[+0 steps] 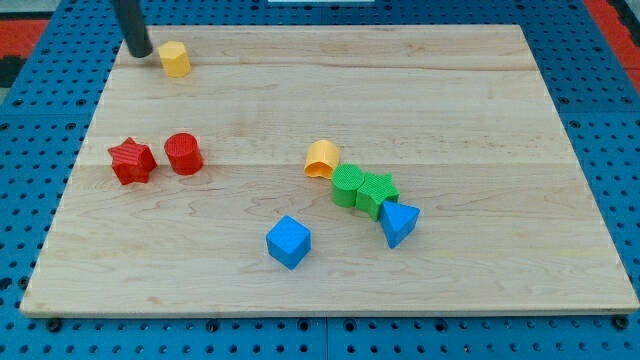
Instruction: Slide the blue cube towards the top center of the board
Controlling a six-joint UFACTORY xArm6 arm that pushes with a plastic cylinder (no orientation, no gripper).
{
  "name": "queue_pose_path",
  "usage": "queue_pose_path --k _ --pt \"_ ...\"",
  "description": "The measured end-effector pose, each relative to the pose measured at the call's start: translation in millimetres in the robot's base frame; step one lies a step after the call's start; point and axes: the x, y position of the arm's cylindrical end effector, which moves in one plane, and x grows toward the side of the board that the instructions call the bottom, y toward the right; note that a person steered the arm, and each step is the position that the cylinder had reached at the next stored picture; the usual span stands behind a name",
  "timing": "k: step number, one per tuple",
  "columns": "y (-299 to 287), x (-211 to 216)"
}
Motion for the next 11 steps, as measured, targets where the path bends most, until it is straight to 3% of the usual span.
queue_pose_path --k 1,2,3,4,5,6,7,9,10,11 --pt "3 52" --pt "103 66" --pt "225 67" --pt "361 94" --pt "416 201" --pt "417 302" --pt "340 350" --pt "227 279" --pt "230 329" --pt "184 312"
